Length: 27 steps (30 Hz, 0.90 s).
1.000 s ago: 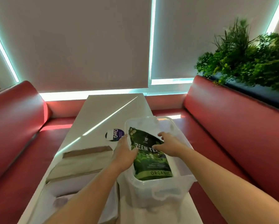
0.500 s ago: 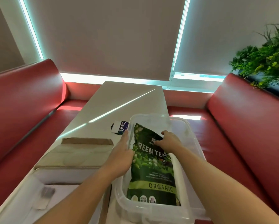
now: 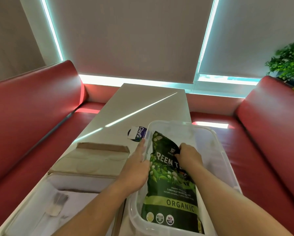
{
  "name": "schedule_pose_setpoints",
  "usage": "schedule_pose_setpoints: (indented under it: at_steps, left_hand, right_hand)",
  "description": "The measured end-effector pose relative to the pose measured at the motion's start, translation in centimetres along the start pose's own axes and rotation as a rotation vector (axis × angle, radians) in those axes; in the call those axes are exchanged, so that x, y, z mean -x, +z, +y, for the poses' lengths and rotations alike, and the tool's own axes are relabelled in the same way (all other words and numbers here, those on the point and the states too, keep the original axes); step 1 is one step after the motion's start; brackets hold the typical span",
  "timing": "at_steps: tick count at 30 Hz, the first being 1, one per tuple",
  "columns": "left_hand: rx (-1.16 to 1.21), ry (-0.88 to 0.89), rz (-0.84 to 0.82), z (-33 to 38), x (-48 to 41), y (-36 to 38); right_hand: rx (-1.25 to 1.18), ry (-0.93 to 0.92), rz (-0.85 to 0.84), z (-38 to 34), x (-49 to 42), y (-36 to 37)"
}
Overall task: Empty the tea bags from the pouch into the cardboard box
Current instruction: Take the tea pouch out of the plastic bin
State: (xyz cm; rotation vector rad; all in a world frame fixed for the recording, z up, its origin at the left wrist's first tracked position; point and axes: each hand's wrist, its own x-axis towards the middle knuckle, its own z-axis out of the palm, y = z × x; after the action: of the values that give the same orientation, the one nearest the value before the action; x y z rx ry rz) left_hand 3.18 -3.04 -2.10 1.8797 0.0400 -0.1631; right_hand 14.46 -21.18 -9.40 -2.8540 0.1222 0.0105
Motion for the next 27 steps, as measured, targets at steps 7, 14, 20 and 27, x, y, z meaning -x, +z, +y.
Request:
schedule_pose_setpoints:
  at_steps: [7, 14, 20, 27]
  left_hand:
    - [-0.021, -0.009, 0.017, -0.2, -0.1, 0.0]
    - [-0.016, -0.002, 0.014, -0.2, 0.2, -0.1]
    - [-0.116, 0.059, 0.001, 0.9, 1.3, -0.4]
    - [-0.199, 0.185, -0.058, 4.9, 4.9, -2.1]
  right_hand:
    - [-0.001, -0.007, -0.123, -0.6, -0.6, -1.1]
    - [-0.024, -0.224, 0.071, -1.7, 2.0, -9.8]
    - [-0.016, -0.325, 0.169, -1.3, 7.6, -15.2]
    - [-0.105, -0.361, 0.473, -1.6, 14.2, -20.1]
